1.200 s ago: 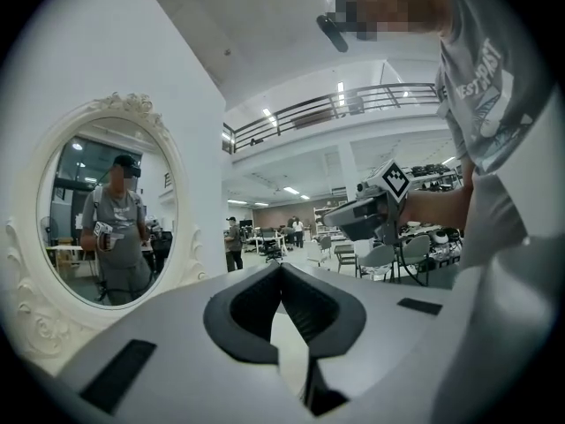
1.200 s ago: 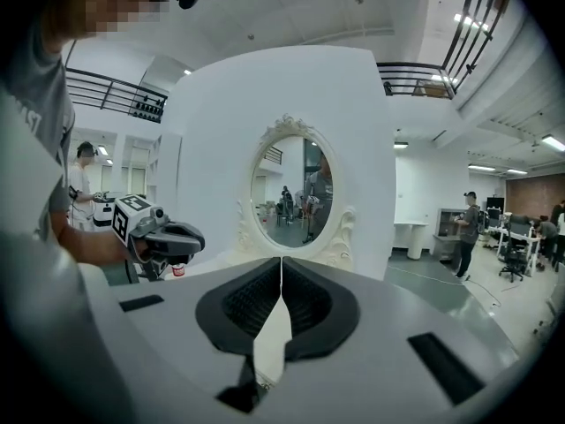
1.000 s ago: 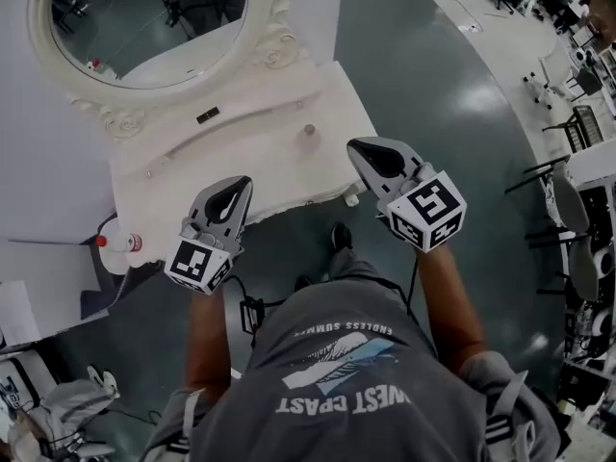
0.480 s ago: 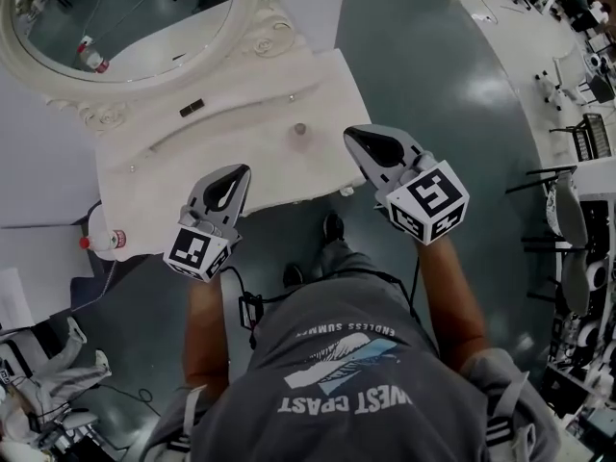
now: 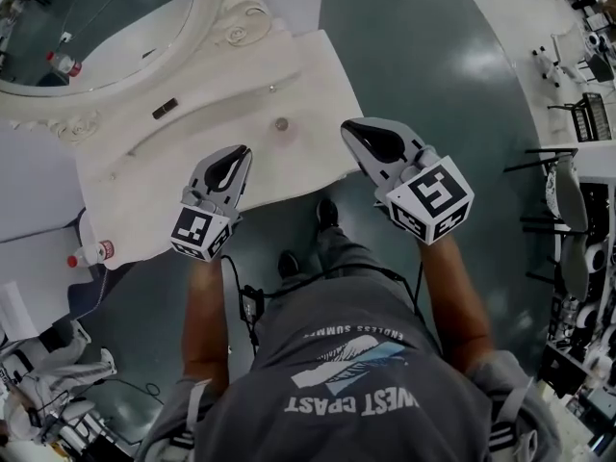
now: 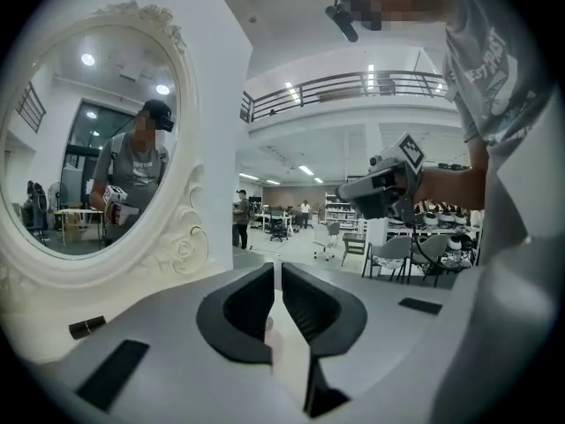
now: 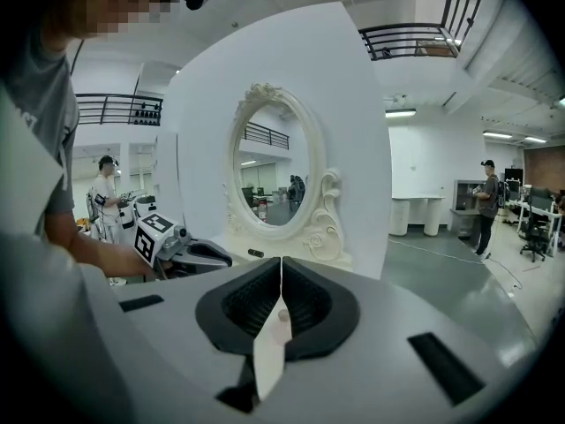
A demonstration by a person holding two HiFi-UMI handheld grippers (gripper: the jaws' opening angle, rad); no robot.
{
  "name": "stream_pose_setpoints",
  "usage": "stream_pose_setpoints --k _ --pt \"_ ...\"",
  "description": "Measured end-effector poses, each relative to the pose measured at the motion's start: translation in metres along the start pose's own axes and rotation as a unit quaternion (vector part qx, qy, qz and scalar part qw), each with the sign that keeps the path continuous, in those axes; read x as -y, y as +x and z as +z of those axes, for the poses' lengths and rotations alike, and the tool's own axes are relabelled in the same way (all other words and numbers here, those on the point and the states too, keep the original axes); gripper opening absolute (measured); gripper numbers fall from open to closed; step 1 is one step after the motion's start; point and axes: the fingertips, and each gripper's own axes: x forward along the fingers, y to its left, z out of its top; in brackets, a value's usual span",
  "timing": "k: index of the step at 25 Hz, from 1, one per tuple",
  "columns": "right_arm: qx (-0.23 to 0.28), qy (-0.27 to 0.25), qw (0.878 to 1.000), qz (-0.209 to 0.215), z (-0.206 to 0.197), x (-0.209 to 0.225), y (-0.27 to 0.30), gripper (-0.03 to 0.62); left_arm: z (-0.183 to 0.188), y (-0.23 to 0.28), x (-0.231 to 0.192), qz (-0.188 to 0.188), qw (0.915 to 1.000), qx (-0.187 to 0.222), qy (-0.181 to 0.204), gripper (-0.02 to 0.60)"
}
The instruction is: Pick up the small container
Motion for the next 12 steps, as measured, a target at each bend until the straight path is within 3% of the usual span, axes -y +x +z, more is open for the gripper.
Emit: stream_pose_setpoints --k 12 --pt "-0.029 0.027 0.999 -0.022 -0.03 0.029 0.004 0.028 -0.053 0.063 -0.013 -0.021 0.9991 -0.024 -0.026 0.157"
